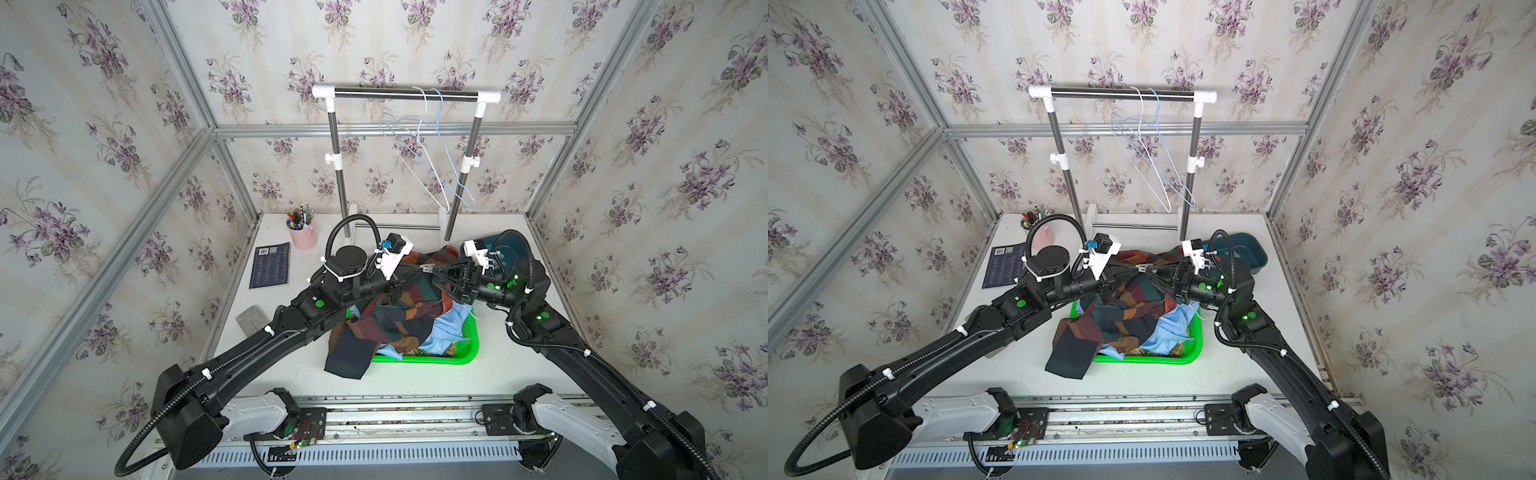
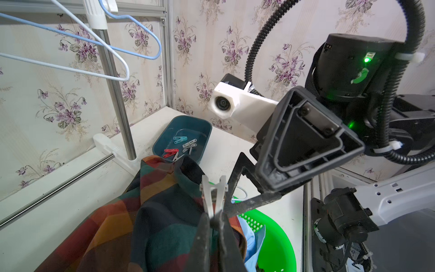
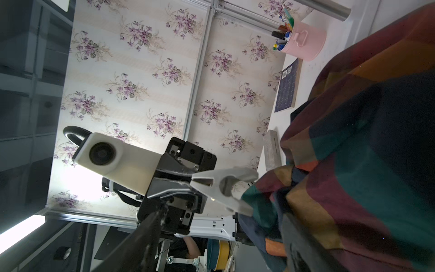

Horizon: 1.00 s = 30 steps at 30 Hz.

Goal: Remove the clothespins securing long-sleeve shirts to the hanger
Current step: Place the clamp in the storage box.

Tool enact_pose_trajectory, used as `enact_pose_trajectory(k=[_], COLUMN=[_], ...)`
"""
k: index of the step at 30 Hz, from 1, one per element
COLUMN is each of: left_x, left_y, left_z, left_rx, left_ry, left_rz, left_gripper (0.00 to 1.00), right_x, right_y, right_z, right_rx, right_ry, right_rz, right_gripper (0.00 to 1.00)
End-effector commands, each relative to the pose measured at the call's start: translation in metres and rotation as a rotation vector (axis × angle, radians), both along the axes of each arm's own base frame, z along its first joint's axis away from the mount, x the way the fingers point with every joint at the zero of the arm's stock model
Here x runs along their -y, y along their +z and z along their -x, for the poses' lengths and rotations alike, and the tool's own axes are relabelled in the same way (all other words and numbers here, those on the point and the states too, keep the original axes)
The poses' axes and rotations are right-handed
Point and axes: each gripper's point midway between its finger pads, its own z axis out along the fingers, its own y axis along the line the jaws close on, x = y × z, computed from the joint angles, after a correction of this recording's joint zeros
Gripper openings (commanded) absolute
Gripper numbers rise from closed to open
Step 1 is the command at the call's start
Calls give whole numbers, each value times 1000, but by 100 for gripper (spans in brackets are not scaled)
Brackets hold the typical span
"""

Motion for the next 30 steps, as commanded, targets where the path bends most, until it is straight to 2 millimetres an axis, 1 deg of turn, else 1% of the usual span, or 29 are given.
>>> enact_pose_trajectory(k=[1,6,9,14,16,20,21,23,25,27,29,30], left_x=[7,13,15,15,14,15,15,16,17,17,17,16], left_y=[14,9,6,2,1,-2,-3,-4,-6,-8,-10,-11], left_z=[4,7,9,10,10,11,11,11,11,11,10,10], left_rx=[31,33,33,33,34,26,24,19,16,16,14,14], left_ry=[-33,-45,-47,-43,-41,-48,-48,-51,-53,-56,-50,-46], left_rz=[56,56,47,40,38,34,32,31,28,22,18,14], left_gripper=[0,0,0,0,0,0,1,2,4,6,9,12], right_x=[-3,-7,-6,-6,-6,-6,-5,-6,-6,-6,-6,-6], right_y=[24,24,23,23,23,22,23,23,23,22,21,21], right_z=[1,-1,-2,-3,-4,-5,-5,-6,-7,-8,-9,-10], right_rx=[35,17,8,5,2,0,1,2,-1,-3,-7,-6], right_ry=[22,35,27,21,16,13,11,7,6,2,-2,-1], right_rz=[-89,-112,-126,-130,-130,-131,-132,-133,-133,-133,-131,-131], right_gripper=[75,65,58,44,41,32,30,22,19,14,11,9])
